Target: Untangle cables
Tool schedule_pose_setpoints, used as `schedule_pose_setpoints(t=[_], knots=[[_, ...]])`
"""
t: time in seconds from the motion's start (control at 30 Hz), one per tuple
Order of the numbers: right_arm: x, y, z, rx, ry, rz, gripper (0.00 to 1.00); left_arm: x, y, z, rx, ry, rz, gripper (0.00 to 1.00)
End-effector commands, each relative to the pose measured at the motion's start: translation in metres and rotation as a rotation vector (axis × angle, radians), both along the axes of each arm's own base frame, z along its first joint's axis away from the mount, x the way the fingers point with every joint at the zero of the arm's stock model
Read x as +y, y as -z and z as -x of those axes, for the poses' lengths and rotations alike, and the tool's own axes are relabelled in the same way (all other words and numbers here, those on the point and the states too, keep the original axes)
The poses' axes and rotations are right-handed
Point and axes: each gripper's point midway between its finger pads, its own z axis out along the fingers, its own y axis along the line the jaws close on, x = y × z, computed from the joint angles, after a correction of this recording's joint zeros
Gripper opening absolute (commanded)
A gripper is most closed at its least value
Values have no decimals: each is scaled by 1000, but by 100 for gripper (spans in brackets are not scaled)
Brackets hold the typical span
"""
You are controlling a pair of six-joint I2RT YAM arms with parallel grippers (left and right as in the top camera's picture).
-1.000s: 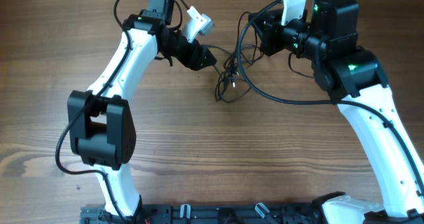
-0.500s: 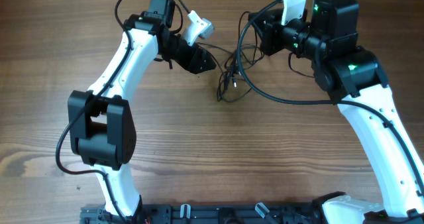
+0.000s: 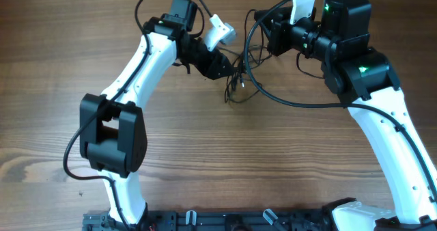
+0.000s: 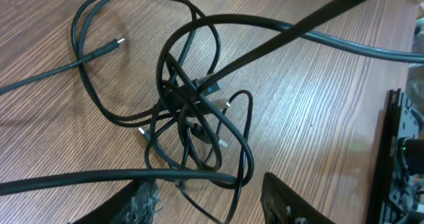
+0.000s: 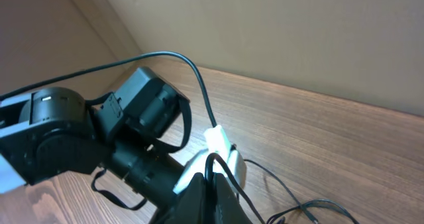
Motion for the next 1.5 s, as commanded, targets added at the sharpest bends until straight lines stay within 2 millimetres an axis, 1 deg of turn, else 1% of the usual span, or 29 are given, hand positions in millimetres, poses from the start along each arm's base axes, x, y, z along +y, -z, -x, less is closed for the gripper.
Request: schedule_pose_setpoints(t=[0.0, 0.17, 0.27, 0.33, 0.4, 0.43, 0.47, 0.5, 0.53, 0.6, 0.67, 0.77, 0.87, 1.0, 1.1, 1.23, 1.27, 1.33, 1.37, 1.4, 1.43, 1.47], knots=[[4, -30, 10, -49, -40, -51, 4, 1, 13, 0, 5, 4, -30, 51], [7, -34, 12, -60, -61, -65, 4, 2, 28, -1, 31, 1, -49, 51], [7, -34, 12, -61, -61, -67, 4, 1, 42, 0, 63, 5, -54, 51], [7, -34, 12, -59, -61, -66, 4, 0, 48, 1, 79, 8, -52, 52], [7, -33, 12, -59, -61, -65, 4, -3, 47, 1, 80, 13, -31, 52], [7, -34, 12, -59, -60, -65, 4, -4, 47, 0, 77, 14, -28, 47], [7, -34, 12, -60, -60, -66, 4, -4, 47, -1, 72, 14, -27, 39], [7, -34, 12, -60, -61, -65, 4, -5, 47, -1, 70, 15, -26, 28], [7, -34, 12, -60, -61, -66, 4, -5, 47, -1, 72, 13, -27, 20], [7, -34, 12, -60, -61, -65, 4, -5, 47, 0, 80, 12, -25, 11], [7, -34, 12, -61, -60, -65, 4, -6, 46, 2, 86, 14, -19, 5], [7, -33, 12, -58, -59, -65, 4, -7, 46, 2, 85, 16, -19, 4], [3, -28, 10, -44, -31, -49, 4, -6, 46, 1, 84, 13, -20, 4], [-15, -11, 2, 7, 82, 15, 4, 7, 42, -6, 92, -37, -23, 4], [-30, 5, -1, 51, 166, 72, 4, 20, 32, -15, 83, -85, -13, 4], [-44, 21, -2, 100, 239, 128, 6, 29, 16, -21, 47, -110, 0, 4], [-46, 25, -1, 119, 248, 134, 12, 31, 11, -22, 35, -113, 3, 4], [-49, 34, 2, 164, 269, 146, 56, 31, 2, -23, 15, -114, 9, 4], [-51, 39, 3, 182, 276, 159, 73, 31, -1, -23, 6, -114, 12, 4], [-52, 45, 5, 203, 278, 169, 95, 30, -5, -22, -3, -112, 15, 4], [-53, 50, 6, 220, 277, 177, 97, 29, -9, -22, -12, -109, 18, 4], [-53, 55, 6, 237, 276, 186, 96, 28, -12, -21, -19, -106, 20, 4]])
